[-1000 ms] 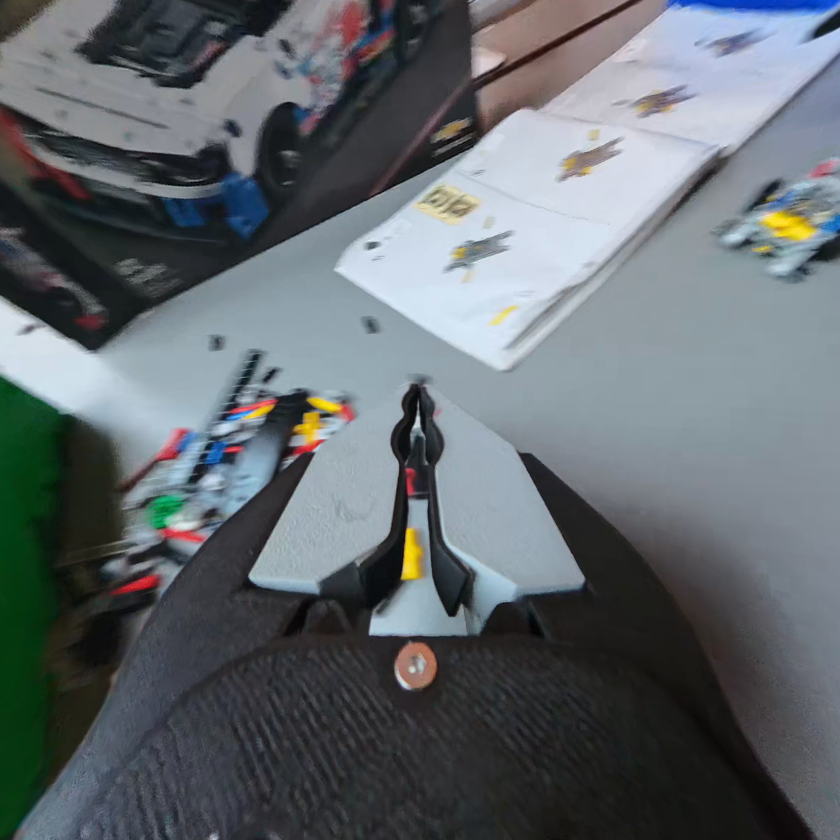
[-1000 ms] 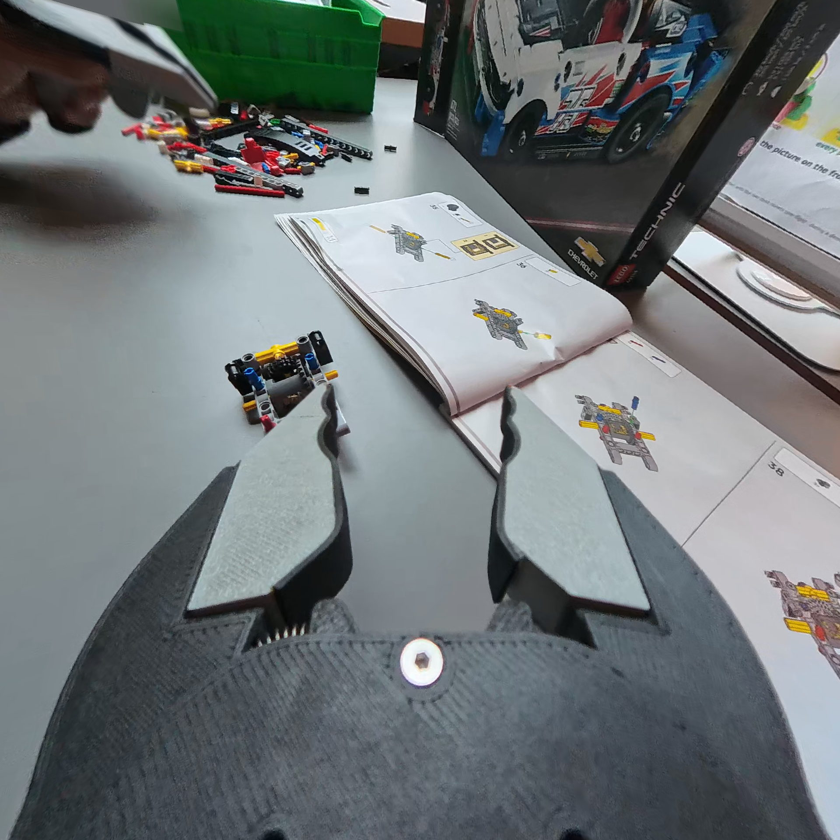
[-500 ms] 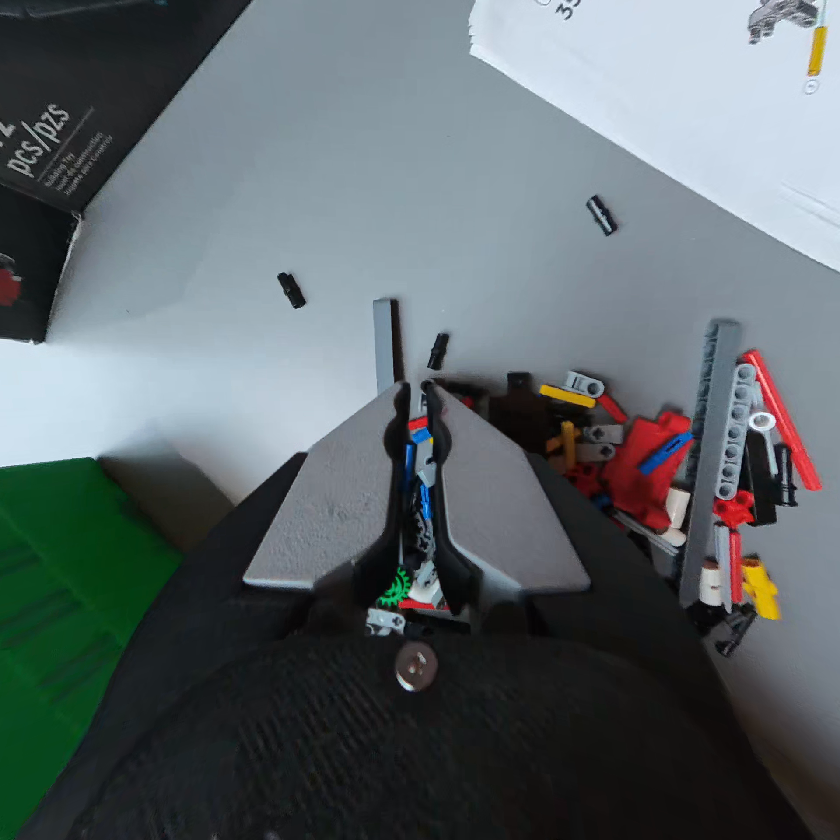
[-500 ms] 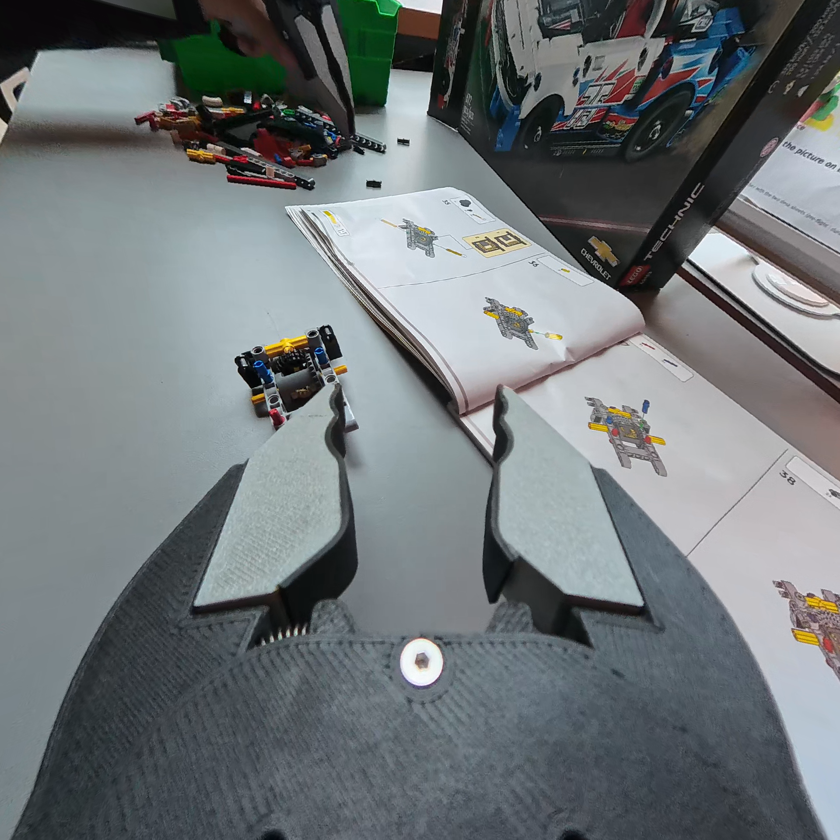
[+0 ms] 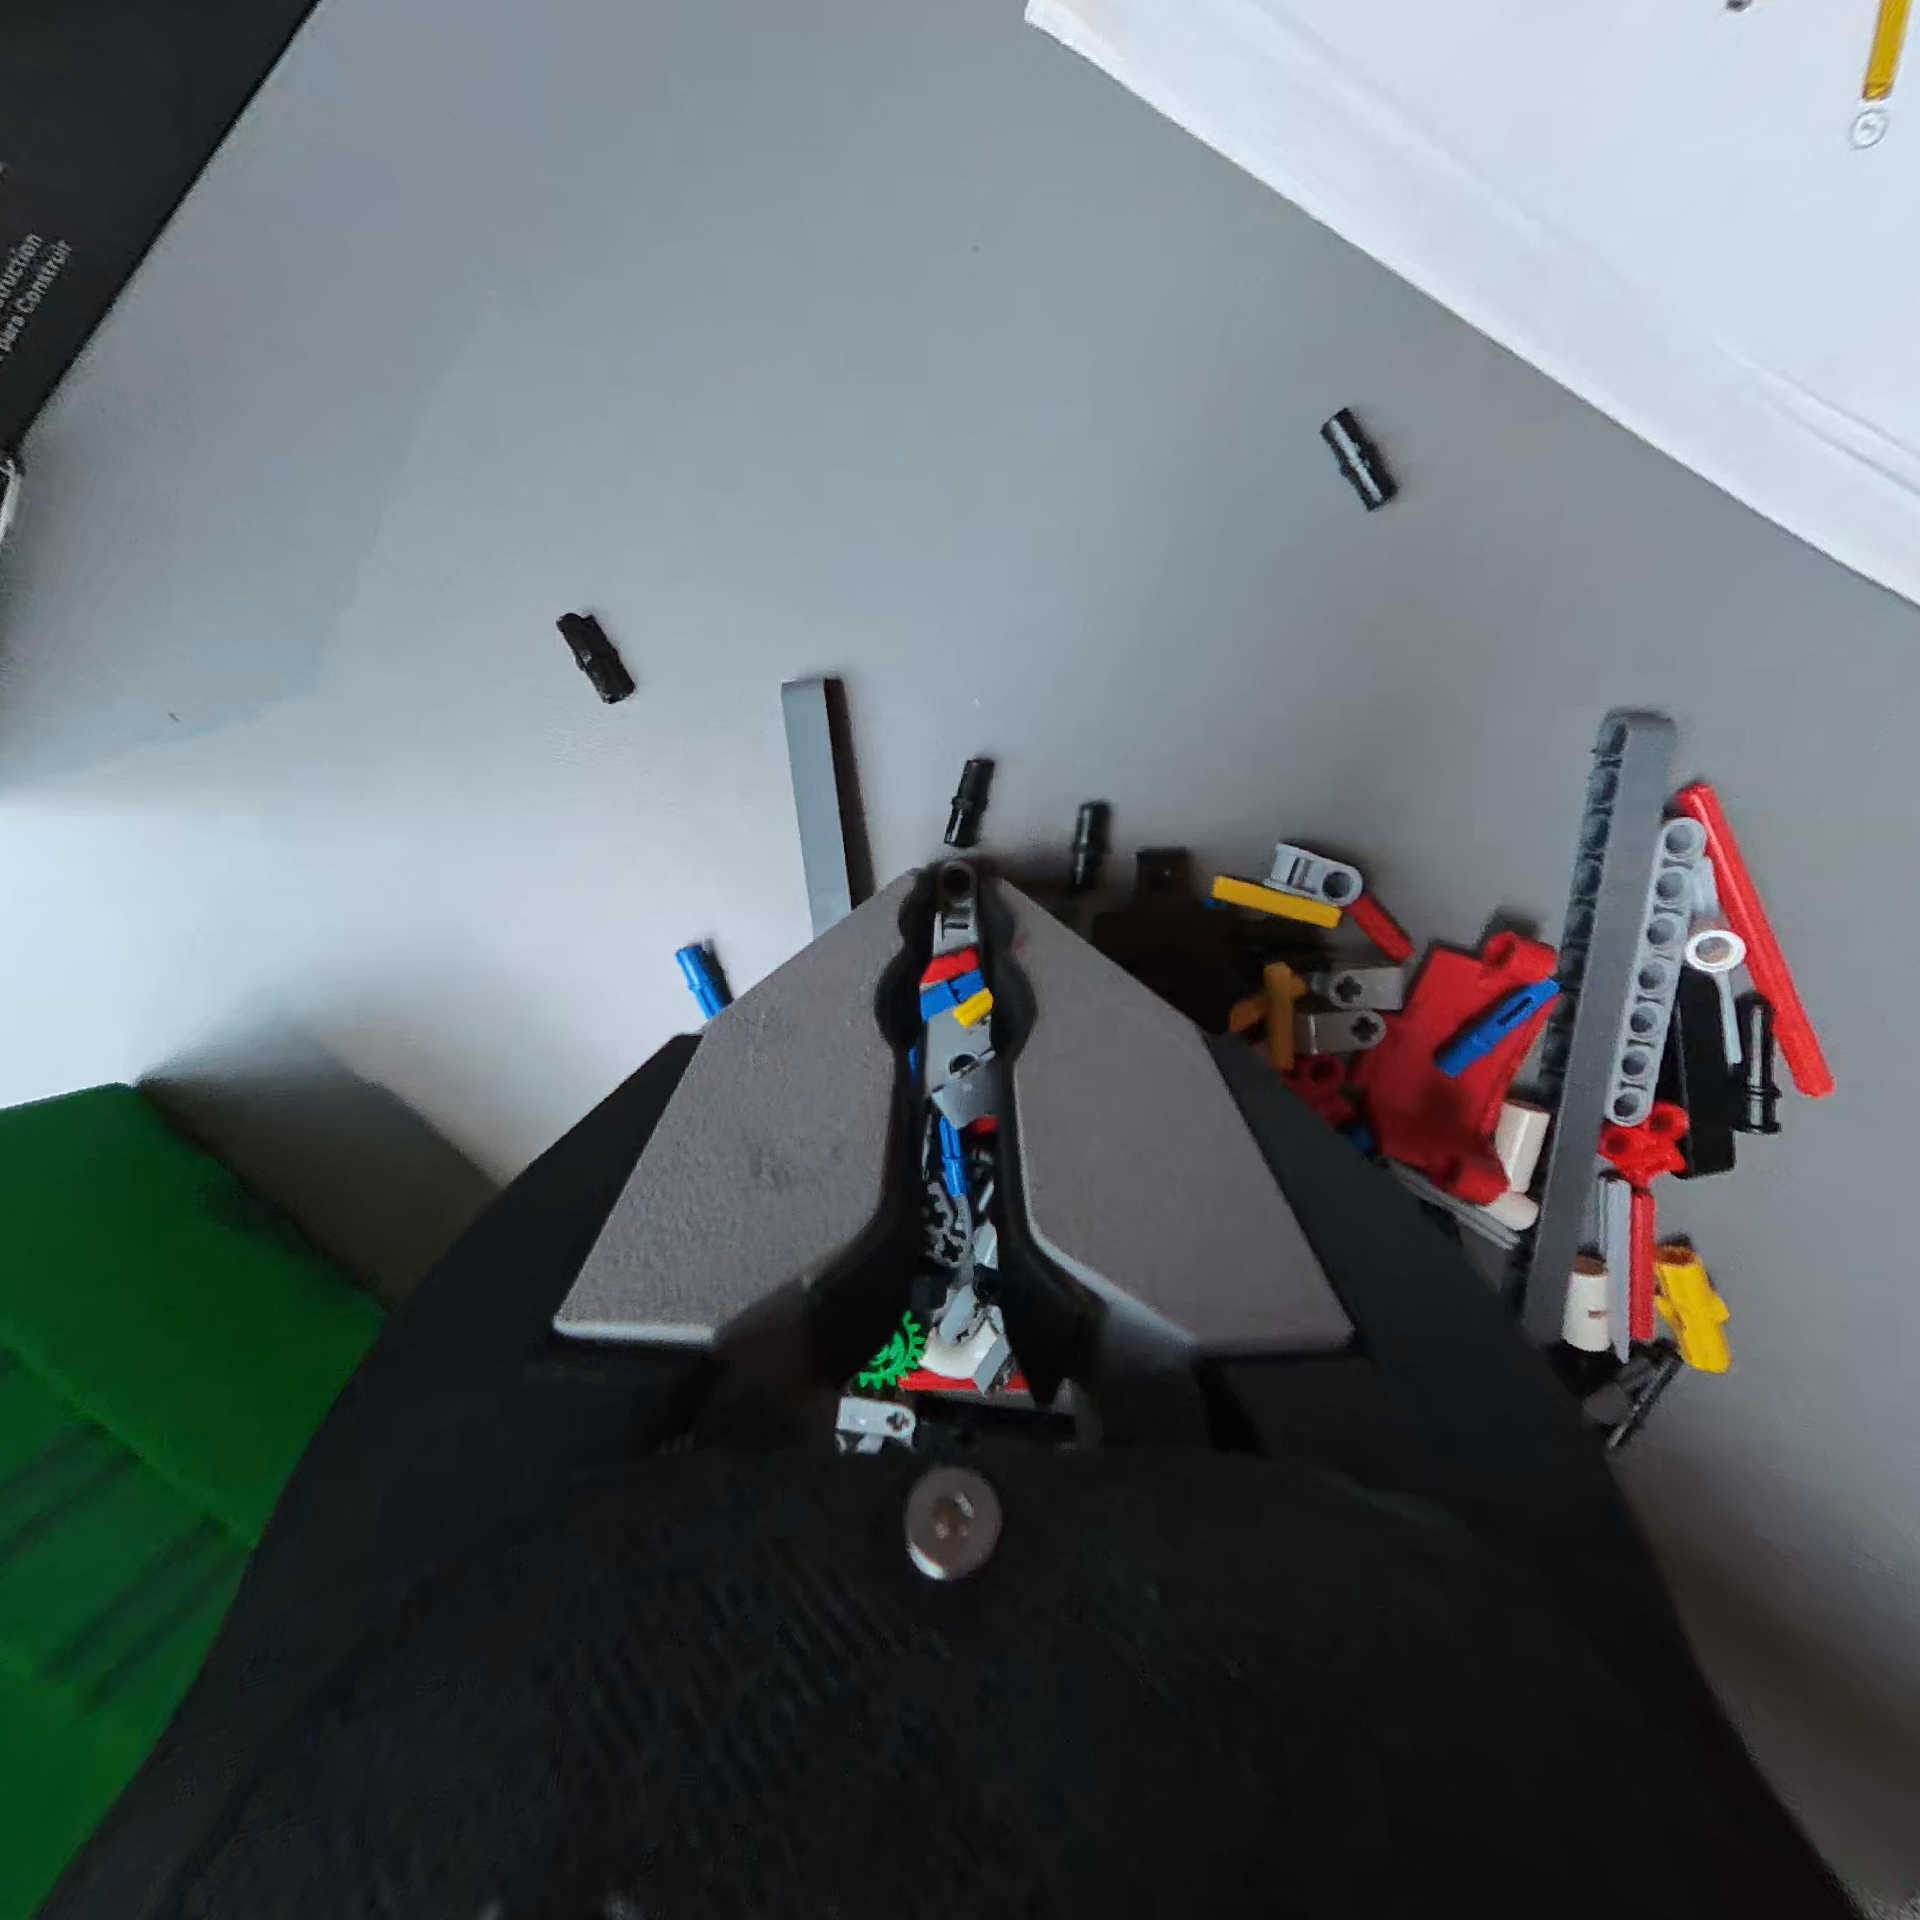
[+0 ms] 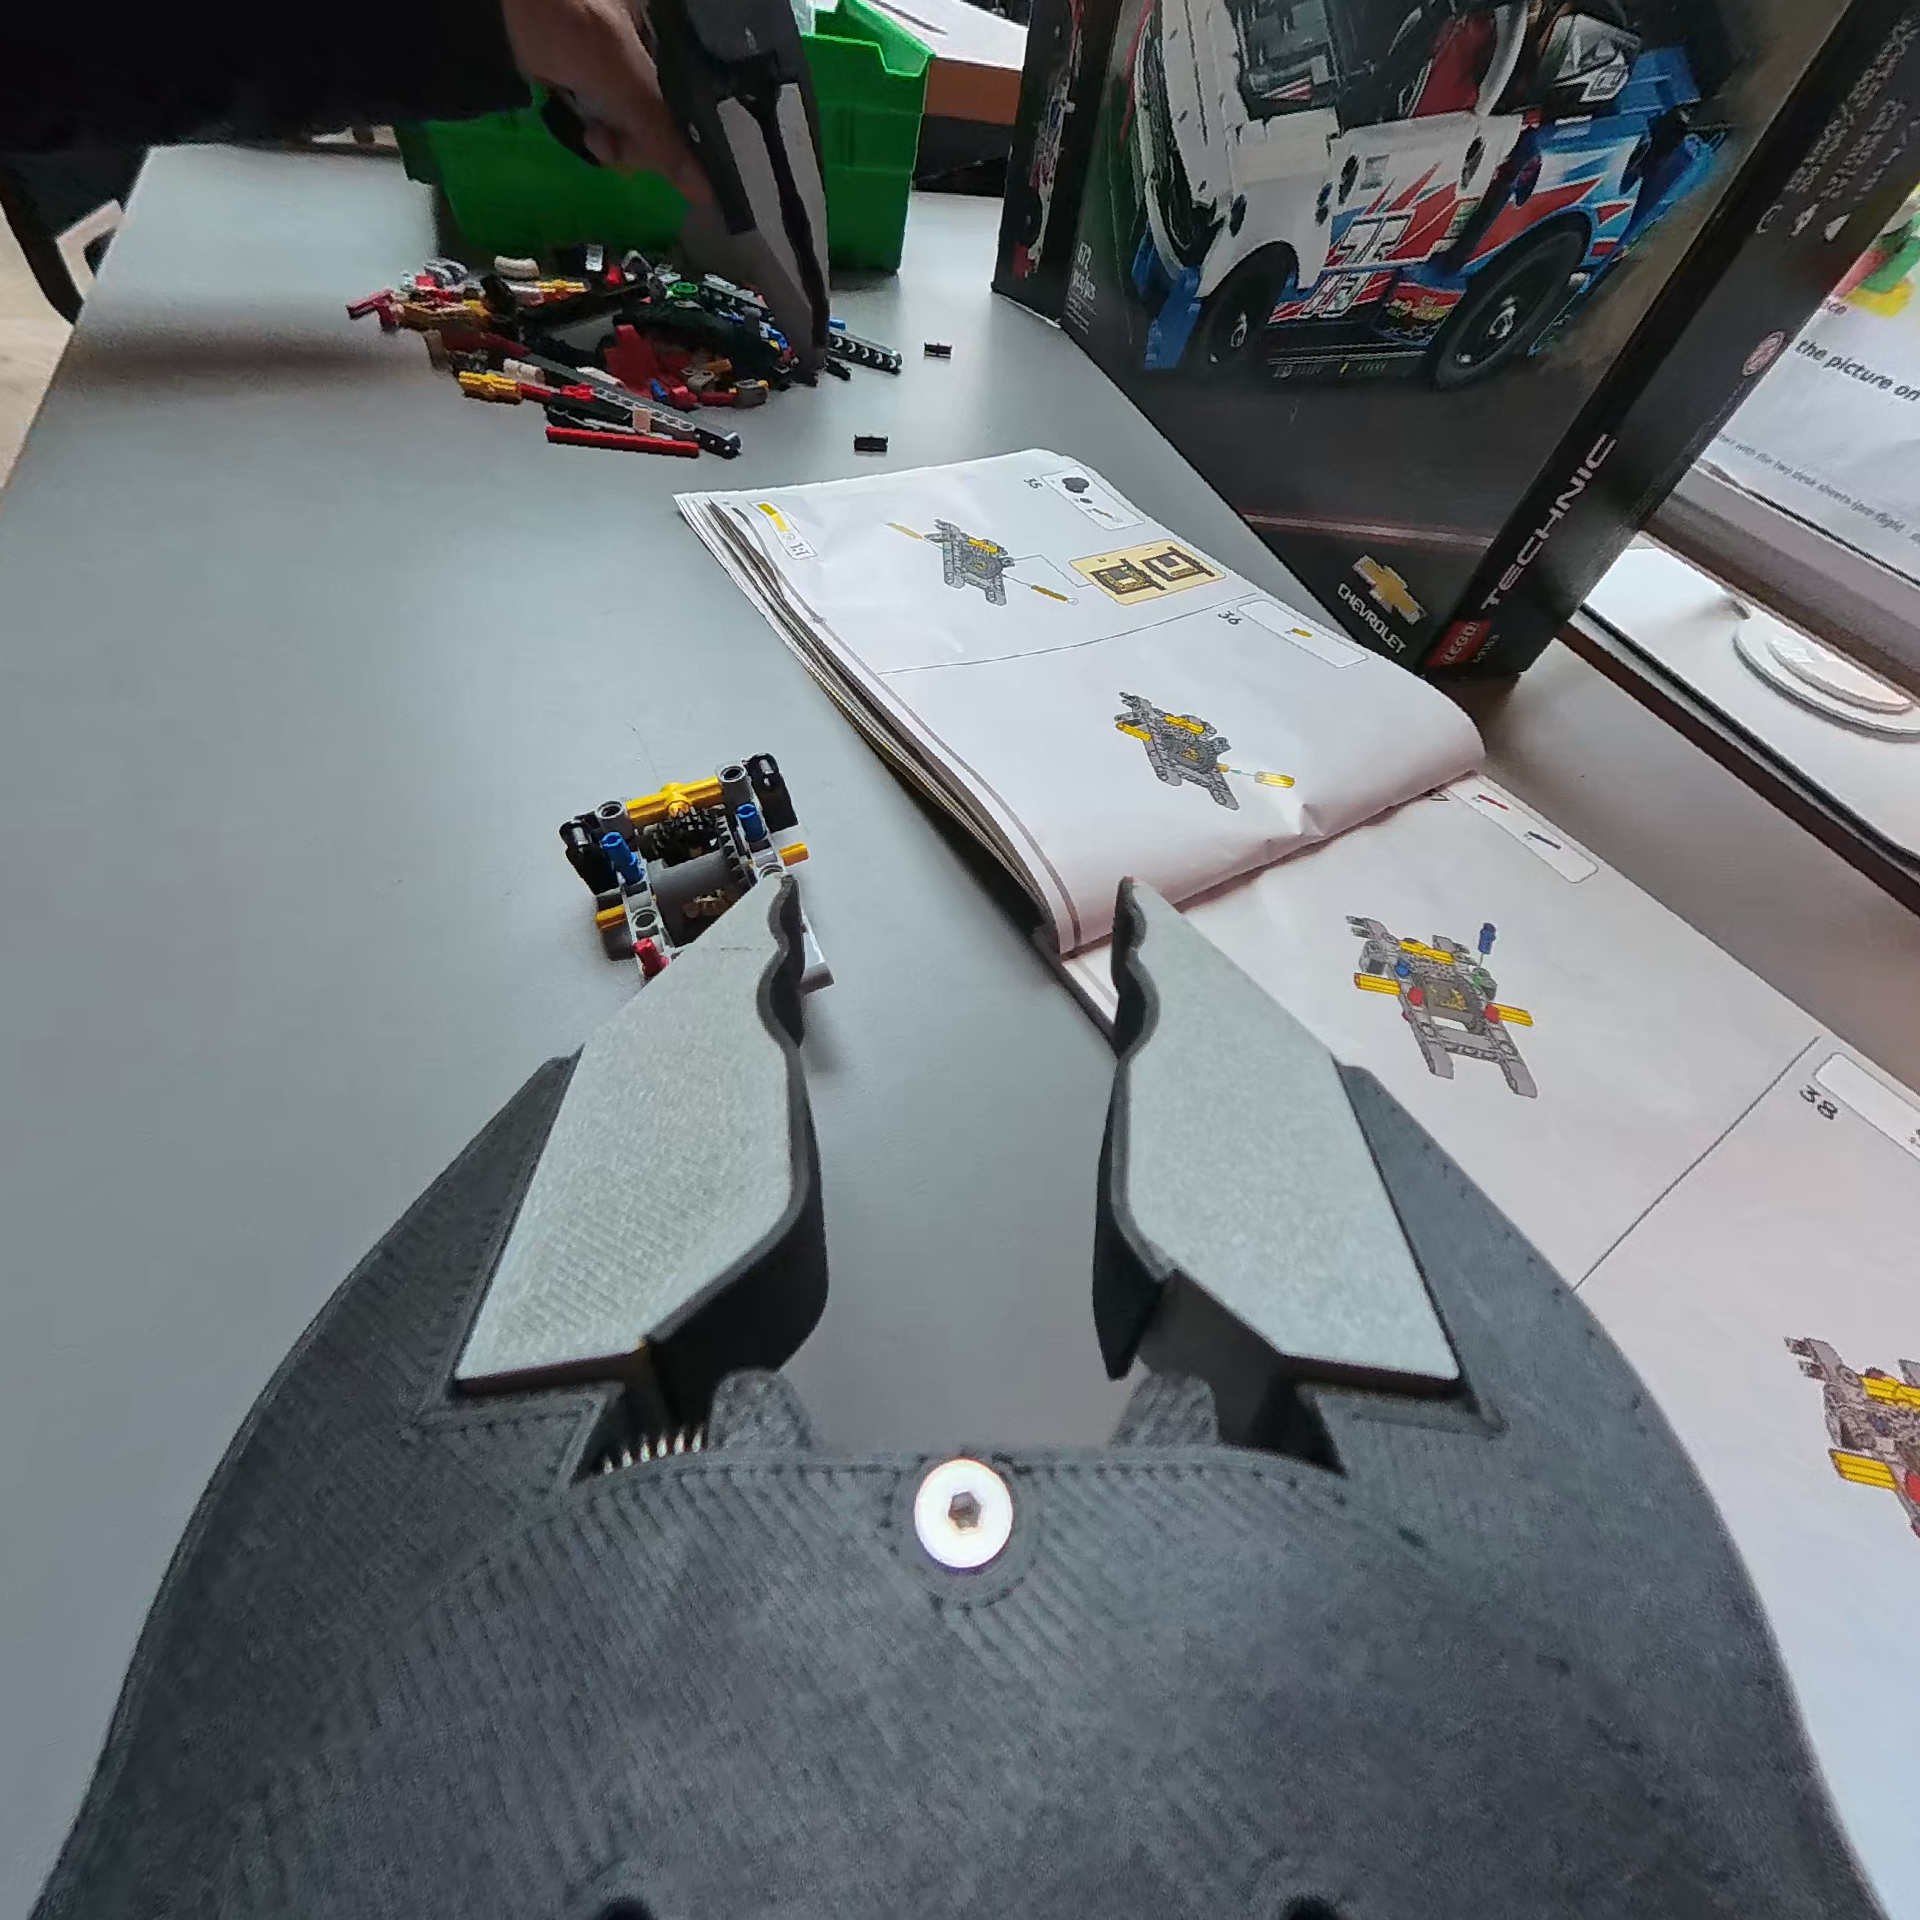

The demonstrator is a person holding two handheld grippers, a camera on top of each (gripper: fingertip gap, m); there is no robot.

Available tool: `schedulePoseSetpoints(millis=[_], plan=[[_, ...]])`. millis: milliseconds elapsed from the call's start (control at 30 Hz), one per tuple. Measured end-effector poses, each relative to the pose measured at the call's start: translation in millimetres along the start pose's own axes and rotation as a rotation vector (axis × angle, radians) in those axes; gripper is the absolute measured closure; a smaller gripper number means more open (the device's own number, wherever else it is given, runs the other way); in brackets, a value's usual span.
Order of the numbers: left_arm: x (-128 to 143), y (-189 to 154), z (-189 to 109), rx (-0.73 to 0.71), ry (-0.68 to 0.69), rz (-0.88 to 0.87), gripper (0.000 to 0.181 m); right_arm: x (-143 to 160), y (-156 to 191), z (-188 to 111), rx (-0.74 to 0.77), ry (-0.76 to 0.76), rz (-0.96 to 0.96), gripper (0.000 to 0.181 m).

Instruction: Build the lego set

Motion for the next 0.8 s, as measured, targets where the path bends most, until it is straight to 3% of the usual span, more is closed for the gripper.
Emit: schedulePoseSetpoints(millis=[267,400,600,800], plan=[[3,6,-27,-0.061,-0.058,-0.025,0.175,-1,2,-1,-0.024,-0.014,0.002,0.128],[0,-8,-46,-0.029,-0.123,-0.045,0.175,-2,3,-2,-0.045,-0.034,0.013,0.13],[-12,-74,-51,0.088,-0.184,0.015,0.176,-3,4,-4,-0.072,-0.05,0.019,0.131],[-14,-179,-35,0.303,-0.179,0.094,0.176,-4,6,-5,-0.087,-0.061,0.026,0.131]])
Point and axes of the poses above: each gripper's, where its closed fingertips meet, z out along the fingers, x out of its underside, y = z × x across the jaws, the point moved 5 cm from there along -z, back along the fingers, and after that the axes turned 12 degrees about -z, right-handed, at the moved point
